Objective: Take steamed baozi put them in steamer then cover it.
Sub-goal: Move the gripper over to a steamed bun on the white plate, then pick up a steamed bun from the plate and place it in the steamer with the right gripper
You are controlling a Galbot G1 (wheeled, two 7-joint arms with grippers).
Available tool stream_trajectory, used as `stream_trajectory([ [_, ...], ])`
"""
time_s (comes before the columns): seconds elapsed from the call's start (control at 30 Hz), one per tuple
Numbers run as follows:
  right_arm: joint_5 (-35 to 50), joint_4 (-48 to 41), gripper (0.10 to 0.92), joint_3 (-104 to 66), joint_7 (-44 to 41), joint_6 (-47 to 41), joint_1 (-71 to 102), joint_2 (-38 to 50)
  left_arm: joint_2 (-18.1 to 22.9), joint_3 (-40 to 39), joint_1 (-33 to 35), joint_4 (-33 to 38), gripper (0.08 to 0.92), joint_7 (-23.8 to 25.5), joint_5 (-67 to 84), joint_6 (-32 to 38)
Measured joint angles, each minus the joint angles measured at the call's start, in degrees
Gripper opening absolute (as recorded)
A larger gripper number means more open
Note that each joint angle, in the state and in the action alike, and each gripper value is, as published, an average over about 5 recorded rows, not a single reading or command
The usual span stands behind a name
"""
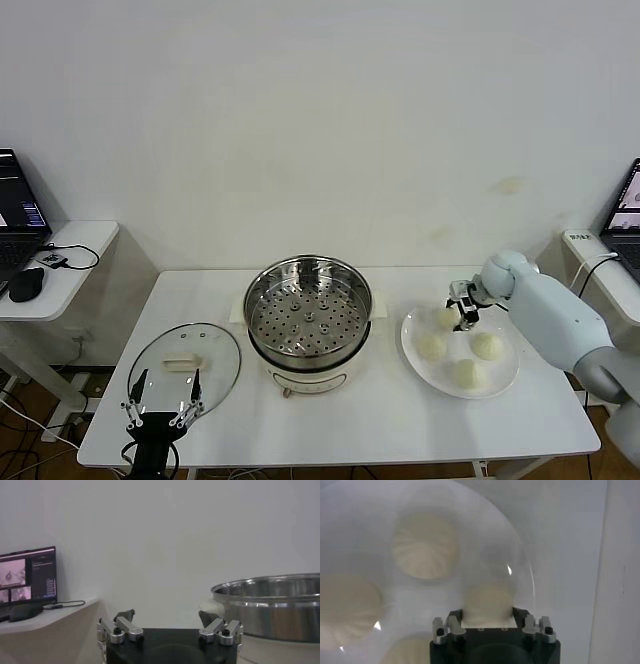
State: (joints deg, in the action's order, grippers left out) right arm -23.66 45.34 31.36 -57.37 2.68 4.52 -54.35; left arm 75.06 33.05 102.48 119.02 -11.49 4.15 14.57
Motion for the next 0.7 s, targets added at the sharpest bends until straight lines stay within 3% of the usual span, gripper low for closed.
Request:
stream_trajectory([
  [0.33, 4.1, 4.8, 0.602, 2.4, -1.3, -1.1, -2.6, 3.3, -0.5, 0.1, -0.4, 0.0, 0.823, 0.3, 0.9, -0.6],
  [0.7, 17.0, 17.4, 0.615, 10.3, -2.2, -3.7, -13.9, 9.8, -1.6, -0.6, -0.4, -0.3, 0.823, 1.2, 5.1, -2.0],
])
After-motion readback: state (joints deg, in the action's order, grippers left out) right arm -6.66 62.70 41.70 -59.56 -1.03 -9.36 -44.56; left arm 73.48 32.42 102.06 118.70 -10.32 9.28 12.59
